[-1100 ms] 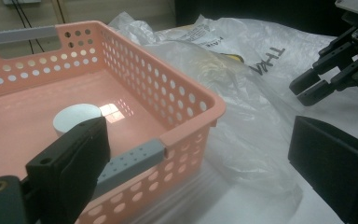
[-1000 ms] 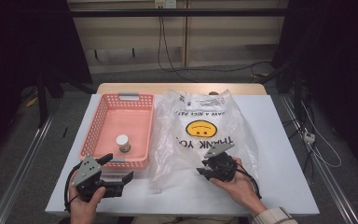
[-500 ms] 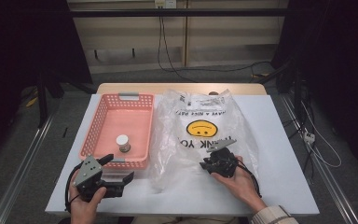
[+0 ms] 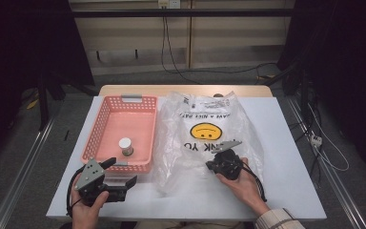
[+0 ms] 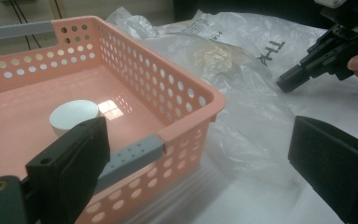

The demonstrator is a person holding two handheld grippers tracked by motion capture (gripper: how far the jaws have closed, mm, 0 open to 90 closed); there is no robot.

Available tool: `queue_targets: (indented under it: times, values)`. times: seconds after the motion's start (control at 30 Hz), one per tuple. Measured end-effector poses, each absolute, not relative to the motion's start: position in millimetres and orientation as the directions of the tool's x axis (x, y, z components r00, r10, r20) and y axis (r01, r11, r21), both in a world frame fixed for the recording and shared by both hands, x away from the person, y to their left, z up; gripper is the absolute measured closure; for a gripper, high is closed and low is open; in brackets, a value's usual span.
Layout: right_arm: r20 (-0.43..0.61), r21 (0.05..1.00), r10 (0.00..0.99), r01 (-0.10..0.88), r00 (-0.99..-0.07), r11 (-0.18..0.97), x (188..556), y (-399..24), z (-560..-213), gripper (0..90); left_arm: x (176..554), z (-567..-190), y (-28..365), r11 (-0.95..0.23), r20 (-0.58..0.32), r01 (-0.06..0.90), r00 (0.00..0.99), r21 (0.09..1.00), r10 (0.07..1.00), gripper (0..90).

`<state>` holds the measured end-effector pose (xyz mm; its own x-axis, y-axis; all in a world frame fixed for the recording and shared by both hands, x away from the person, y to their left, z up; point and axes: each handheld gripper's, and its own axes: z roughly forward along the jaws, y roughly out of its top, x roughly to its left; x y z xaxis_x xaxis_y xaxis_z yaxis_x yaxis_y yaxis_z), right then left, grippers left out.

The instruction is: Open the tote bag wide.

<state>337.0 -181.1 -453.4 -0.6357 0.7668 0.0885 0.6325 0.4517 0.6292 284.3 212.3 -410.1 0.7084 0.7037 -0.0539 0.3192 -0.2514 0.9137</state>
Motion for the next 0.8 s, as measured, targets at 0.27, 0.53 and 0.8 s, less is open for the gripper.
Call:
queue_targets:
  times: [0.27,0.53,0.8]
  values:
    - [0.100,0.680,0.773,0.610,-0.627,0.407,335,-188,-437,90.0,284,-410,213,-0.251,-0.052,0.318,0.706,0.914,0.706,5.1]
    - [0.129,0.721,0.762,0.588,-0.634,0.367,335,-194,-426,90.0,284,-410,213,-0.249,-0.054,0.320,0.706,0.914,0.707,5.1]
    - [0.139,0.766,0.761,0.556,-0.633,0.323,336,-199,-411,90.0,284,-410,213,-0.250,-0.053,0.320,0.706,0.914,0.707,5.1]
